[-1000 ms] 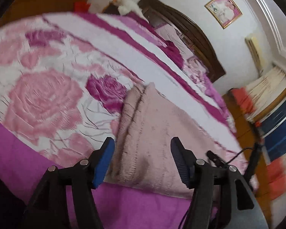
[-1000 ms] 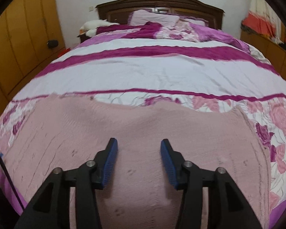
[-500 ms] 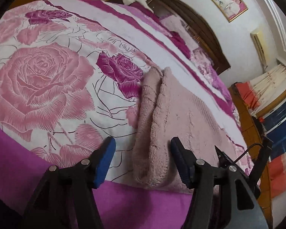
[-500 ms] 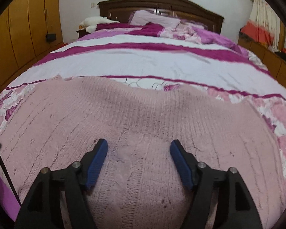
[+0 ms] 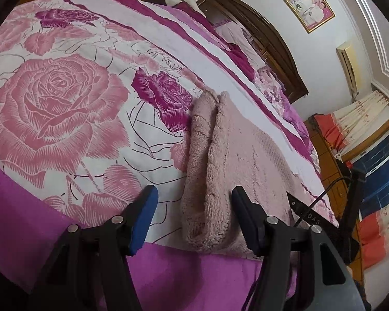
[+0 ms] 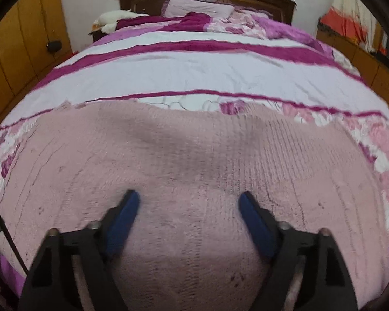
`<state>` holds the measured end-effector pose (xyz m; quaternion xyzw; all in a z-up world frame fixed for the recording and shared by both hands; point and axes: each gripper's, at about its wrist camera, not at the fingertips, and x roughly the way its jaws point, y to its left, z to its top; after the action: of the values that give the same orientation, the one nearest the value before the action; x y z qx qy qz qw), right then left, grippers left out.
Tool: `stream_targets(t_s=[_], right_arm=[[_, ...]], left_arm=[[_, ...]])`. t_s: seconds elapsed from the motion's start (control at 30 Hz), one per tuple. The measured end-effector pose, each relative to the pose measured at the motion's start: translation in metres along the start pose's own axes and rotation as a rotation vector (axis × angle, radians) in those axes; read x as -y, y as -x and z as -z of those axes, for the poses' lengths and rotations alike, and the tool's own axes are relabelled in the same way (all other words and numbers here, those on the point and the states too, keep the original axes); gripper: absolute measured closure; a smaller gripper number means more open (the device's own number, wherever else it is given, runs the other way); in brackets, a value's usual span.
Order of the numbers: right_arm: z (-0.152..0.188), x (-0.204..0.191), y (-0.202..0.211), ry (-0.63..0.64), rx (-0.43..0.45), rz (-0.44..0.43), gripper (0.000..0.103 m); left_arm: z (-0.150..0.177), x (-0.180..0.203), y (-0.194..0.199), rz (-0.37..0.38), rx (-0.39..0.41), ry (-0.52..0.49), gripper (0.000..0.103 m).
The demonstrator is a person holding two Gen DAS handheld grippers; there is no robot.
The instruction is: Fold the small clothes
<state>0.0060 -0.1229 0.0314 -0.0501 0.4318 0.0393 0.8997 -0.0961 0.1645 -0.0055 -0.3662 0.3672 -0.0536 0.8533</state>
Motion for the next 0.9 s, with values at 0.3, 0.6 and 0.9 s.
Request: stream_targets(t_s=[0.3,0.6,0.9], right_arm=[[-0.040,-0.098,0.035,0.186,-0.093,-0.233,0.027],[-0.061,-0.166,-0.004,0.259,-0.314,-0.242,0.025],[-0.077,-0.232,-0.009,0.434,-0.399,-0.129,0.025]], left_arm=[[-0.003,-0.014,0.003,0.025,-0.003,0.032,0.067],[0.000,-0.023,0.005,0.034,0.027,0.073,0.069],[-0.002,-0.036,0.010,0.088,0.010,0.118,0.069]])
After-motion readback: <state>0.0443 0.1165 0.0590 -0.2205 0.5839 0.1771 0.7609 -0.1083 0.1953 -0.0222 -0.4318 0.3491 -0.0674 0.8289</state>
